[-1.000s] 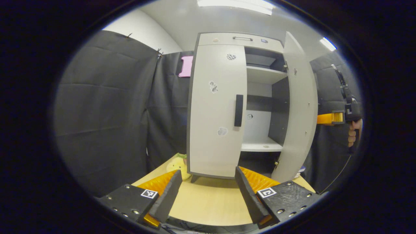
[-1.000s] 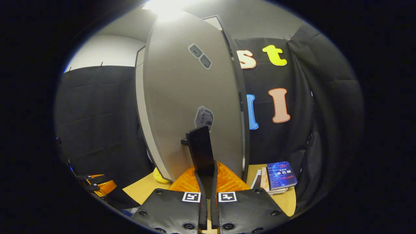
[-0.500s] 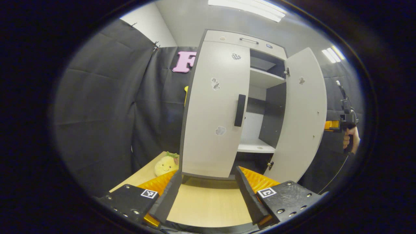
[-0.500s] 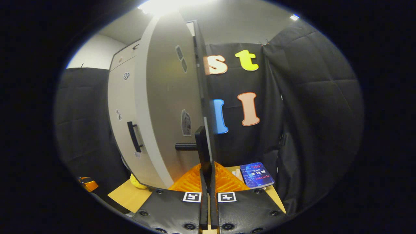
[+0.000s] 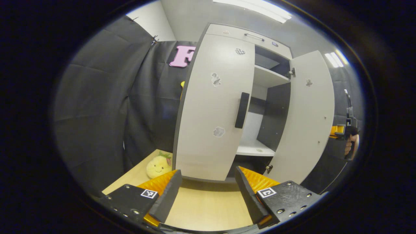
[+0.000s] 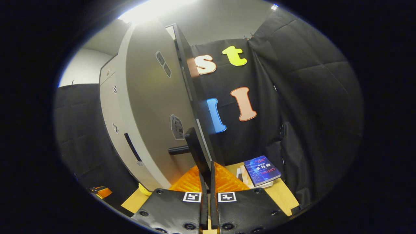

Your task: Open the right door of the double-door shoe cabinet with the right hand, and open the left door with the left hand.

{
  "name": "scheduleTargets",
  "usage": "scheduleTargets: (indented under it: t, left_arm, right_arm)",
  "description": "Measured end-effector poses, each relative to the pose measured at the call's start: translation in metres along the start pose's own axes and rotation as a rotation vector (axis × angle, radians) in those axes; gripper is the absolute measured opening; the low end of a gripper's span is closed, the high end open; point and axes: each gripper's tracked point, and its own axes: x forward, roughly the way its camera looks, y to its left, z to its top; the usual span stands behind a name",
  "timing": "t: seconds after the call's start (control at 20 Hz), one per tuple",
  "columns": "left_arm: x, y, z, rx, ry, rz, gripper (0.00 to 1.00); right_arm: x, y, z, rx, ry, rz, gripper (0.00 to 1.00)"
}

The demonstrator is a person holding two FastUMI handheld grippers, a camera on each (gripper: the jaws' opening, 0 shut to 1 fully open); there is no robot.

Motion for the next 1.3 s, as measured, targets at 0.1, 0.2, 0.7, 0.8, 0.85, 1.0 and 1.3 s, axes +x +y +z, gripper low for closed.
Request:
scheduleTargets:
  t: [0.1,0.2,0.7,0.8,0.85,1.0,1.3]
  left_arm:
    - [0.013,-0.009,0.003,0.032,0.0,-0.017,0.95]
    - [0.026,-0.015,0.01,0.065,-0.009,-0.028,0.95]
    - [0.084,-0.068,0.063,0.161,-0.099,-0.128,0.94]
    - [0.098,-0.076,0.08,0.186,-0.129,-0.125,0.94]
    - [0.103,-0.078,0.086,0.201,-0.143,-0.121,0.94]
    - [0.124,-0.09,0.106,0.234,-0.168,-0.115,0.94]
    - [0.168,-0.109,0.125,0.161,-0.183,-0.125,0.94]
  right_arm:
    - [-0.003,0.002,-0.002,0.007,0.008,-0.002,0.05]
    - [-0.013,0.001,-0.006,-0.011,0.026,0.004,0.05]
    - [-0.08,-0.049,0.042,-0.004,-0.09,-0.102,0.02]
    - [-0.085,-0.073,0.045,-0.021,-0.104,-0.173,0.02]
    - [-0.085,-0.082,0.049,-0.025,-0.117,-0.21,0.02]
    - [-0.074,-0.103,0.053,-0.036,-0.124,-0.265,0.0]
    - [-0.048,-0.131,0.03,-0.159,-0.047,-0.342,0.98]
